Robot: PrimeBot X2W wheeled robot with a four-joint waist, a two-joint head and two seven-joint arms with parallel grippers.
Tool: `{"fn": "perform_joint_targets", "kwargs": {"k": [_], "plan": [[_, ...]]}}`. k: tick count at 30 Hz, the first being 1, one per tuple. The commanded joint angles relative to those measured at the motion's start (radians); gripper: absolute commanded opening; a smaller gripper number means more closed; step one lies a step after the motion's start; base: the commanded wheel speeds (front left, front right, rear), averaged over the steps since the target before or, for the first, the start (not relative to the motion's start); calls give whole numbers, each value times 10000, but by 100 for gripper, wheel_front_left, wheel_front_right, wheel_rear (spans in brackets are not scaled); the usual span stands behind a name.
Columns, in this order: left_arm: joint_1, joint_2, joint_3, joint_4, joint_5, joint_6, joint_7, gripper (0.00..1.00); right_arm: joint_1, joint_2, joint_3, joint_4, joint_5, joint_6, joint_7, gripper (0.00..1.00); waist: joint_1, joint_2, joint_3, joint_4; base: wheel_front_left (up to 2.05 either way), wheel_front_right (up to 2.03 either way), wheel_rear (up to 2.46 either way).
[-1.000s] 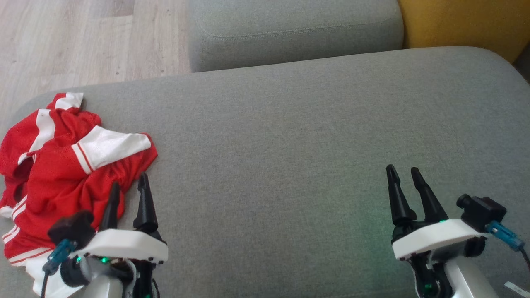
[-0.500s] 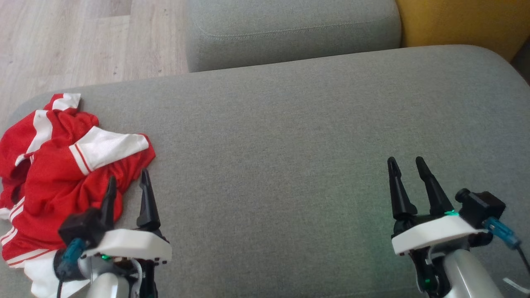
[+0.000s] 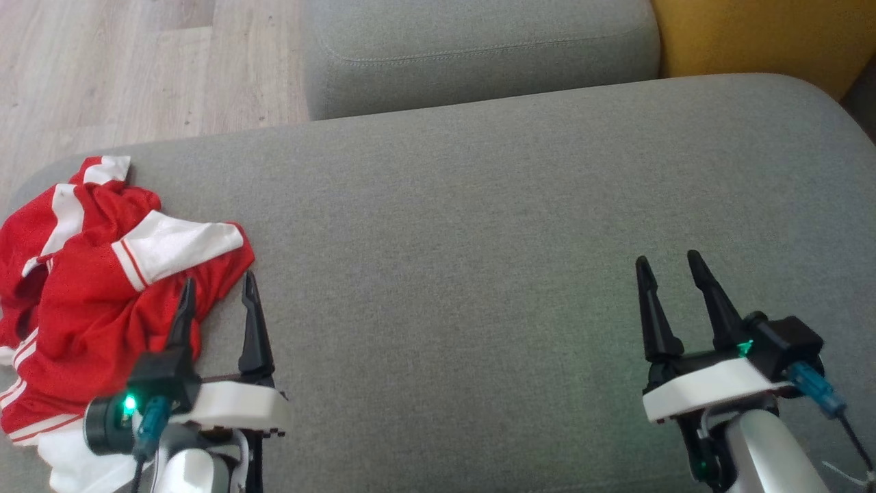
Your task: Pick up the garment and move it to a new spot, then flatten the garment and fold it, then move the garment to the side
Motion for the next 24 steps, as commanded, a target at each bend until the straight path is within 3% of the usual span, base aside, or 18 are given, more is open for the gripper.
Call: {"fn": "perform_joint_targets", "kwargs": {"k": [1, 24], "plan": [[-510, 162, 234, -461, 392, 127, -175, 100, -613, 75, 224, -395, -392, 78, -182, 100, 0, 0, -4, -5, 0, 0, 0], [-485, 164, 299, -441, 494, 207, -214, 100, -629, 195, 98, -228, -598, 79, -222, 100, 0, 0, -18, 0, 0, 0, 0]]}}
